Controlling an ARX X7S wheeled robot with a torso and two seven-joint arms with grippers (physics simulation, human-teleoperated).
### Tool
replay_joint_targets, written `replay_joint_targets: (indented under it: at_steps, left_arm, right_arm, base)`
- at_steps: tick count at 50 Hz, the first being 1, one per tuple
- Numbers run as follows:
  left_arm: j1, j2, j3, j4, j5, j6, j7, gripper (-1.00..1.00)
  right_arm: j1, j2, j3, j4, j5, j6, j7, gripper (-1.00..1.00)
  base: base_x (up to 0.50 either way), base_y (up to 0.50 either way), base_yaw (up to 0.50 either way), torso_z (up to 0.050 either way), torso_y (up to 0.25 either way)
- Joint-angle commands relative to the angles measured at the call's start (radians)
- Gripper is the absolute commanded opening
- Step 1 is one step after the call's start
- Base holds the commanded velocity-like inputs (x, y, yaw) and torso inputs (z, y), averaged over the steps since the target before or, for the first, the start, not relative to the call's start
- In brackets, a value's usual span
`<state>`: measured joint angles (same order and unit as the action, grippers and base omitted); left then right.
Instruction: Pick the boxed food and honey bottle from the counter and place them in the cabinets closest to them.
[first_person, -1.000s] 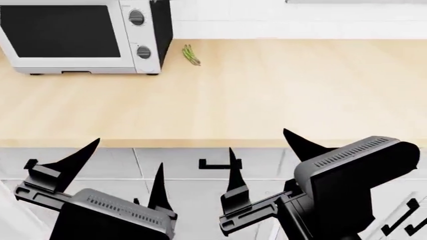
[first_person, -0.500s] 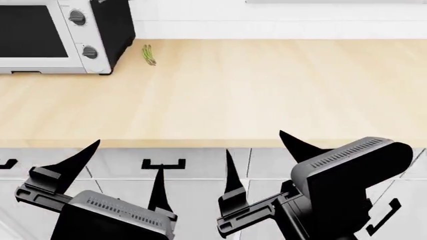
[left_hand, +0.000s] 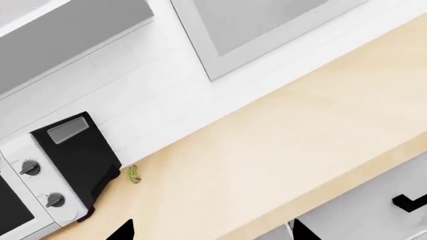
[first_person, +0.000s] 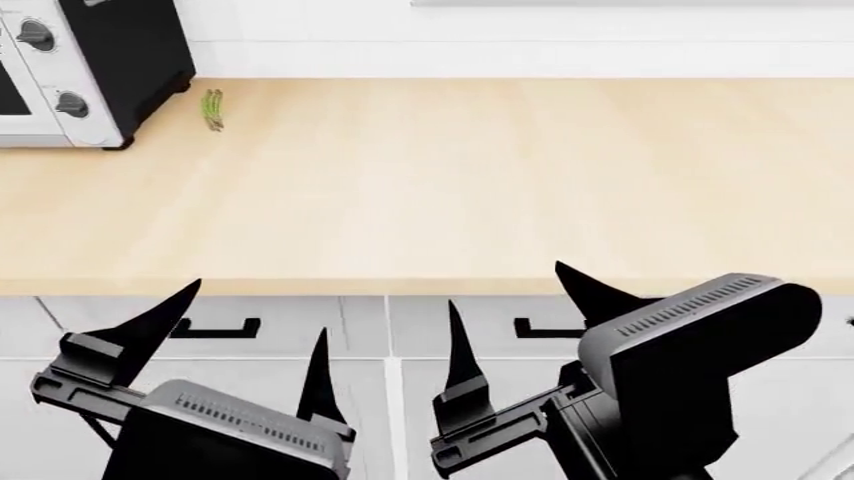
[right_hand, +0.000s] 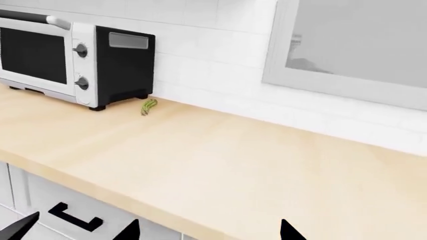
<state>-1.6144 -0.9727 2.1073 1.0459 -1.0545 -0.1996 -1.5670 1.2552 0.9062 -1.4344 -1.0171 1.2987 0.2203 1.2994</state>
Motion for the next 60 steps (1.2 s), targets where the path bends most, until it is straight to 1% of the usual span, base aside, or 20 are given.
replay_joint_targets:
  at_steps: [1, 13, 29, 60]
  left_arm:
    - [-0.008, 0.000, 0.003, 0.000, -0.005, 0.002, -0.001, 1.00]
    - [0.020, 0.001, -0.031, -0.002, -0.009, -0.015, 0.004, 1.00]
    - [0.017, -0.004, -0.012, -0.001, 0.008, -0.004, 0.003, 1.00]
    - [0.023, 0.002, -0.047, -0.008, -0.018, -0.022, 0.015, 1.00]
  right_arm:
    - [0.013, -0.001, 0.001, -0.004, 0.010, 0.003, 0.003, 1.00]
    - [0.003, 0.004, -0.004, 0.004, -0.002, -0.004, -0.010, 1.00]
    - [0.004, -0.003, -0.007, 0.000, -0.001, -0.004, -0.004, 1.00]
    - [0.007, 0.005, -0.008, 0.002, 0.006, -0.012, -0.015, 1.00]
  base:
    - [0.00, -0.50, 0.00, 0.000, 0.000]
    - [0.00, -0.50, 0.00, 0.000, 0.000]
    - [0.00, -0.50, 0.00, 0.000, 0.000]
    - [0.00, -0.50, 0.00, 0.000, 0.000]
